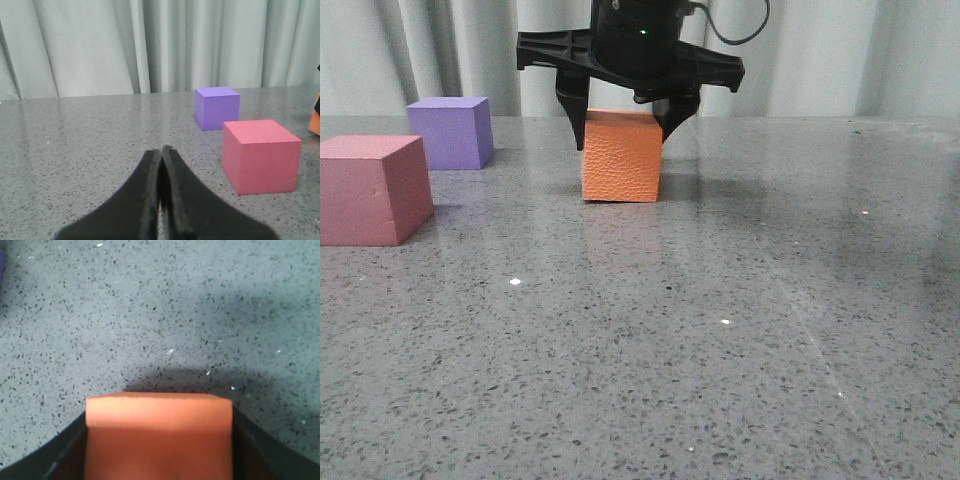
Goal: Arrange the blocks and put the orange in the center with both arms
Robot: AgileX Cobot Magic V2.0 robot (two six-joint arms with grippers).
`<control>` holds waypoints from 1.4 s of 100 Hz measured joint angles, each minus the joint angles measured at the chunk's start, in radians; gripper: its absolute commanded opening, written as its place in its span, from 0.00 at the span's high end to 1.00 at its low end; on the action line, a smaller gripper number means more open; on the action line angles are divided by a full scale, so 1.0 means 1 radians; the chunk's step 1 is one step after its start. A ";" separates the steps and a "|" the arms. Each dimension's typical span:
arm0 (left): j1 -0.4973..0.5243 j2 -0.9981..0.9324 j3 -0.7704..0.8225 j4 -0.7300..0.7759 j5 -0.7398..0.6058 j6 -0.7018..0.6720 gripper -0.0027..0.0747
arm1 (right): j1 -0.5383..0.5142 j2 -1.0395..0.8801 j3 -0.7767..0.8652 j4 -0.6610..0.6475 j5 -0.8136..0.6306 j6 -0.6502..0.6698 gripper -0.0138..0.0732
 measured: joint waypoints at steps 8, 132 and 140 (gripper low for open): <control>0.000 0.000 0.000 0.000 0.000 0.000 0.99 | 0.000 0.001 0.000 -0.002 0.000 0.001 0.27; 0.000 0.000 0.000 0.000 0.000 0.000 0.99 | -0.359 -0.786 0.559 -0.012 -0.096 -0.404 0.28; 0.000 0.000 0.000 0.000 0.000 0.000 0.99 | -0.404 -0.895 0.671 -0.016 -0.106 -0.404 0.46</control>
